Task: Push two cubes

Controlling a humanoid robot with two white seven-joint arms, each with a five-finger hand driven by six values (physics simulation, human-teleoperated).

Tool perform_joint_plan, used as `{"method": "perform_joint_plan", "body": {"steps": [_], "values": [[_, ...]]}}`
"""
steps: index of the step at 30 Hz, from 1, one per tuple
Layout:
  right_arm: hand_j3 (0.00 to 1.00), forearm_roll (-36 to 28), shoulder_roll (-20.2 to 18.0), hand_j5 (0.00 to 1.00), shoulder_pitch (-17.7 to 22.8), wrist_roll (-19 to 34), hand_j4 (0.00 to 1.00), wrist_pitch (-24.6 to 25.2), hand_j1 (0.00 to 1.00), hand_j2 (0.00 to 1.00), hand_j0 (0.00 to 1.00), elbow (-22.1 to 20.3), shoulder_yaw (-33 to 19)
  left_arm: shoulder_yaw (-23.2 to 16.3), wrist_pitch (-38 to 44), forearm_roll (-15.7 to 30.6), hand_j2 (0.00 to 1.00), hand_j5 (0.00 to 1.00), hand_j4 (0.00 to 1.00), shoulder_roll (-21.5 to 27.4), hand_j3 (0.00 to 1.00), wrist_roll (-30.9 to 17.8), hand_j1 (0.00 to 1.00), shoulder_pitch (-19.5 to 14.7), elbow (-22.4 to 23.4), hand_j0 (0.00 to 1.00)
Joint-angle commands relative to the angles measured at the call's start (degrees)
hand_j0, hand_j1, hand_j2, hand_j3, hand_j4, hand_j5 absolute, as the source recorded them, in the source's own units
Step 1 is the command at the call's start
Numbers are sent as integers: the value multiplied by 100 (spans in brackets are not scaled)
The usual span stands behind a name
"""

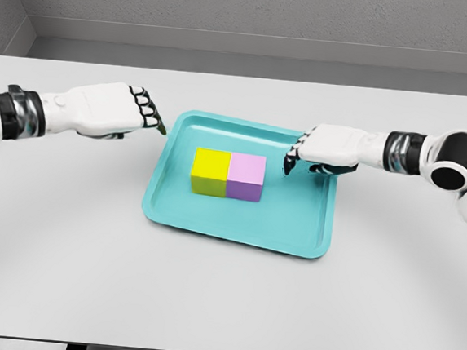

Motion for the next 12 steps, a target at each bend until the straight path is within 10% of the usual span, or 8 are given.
{"method": "perform_joint_plan", "body": {"steps": [1,4,6,12], "values": [[65,-398,-771,65,9,-20,65,23,65,65,65,-883,-1081,43,10,238,82,82,82,239,82,3,82,9,2,82],[68,-1304,-1650,68,220,-47,68,23,68,68,68,-963,-1723,52,10,853,100,100,100,634,100,11,100,44,72,100],[100,-1348,-1861,100,589,-47,100,23,100,100,100,-875,-1776,60,10,1038,100,100,100,722,100,11,100,62,204,100],[100,-1331,-1984,100,1029,-29,100,23,100,100,100,-497,-1705,253,10,1240,100,100,100,1206,100,11,100,316,310,100]]}}
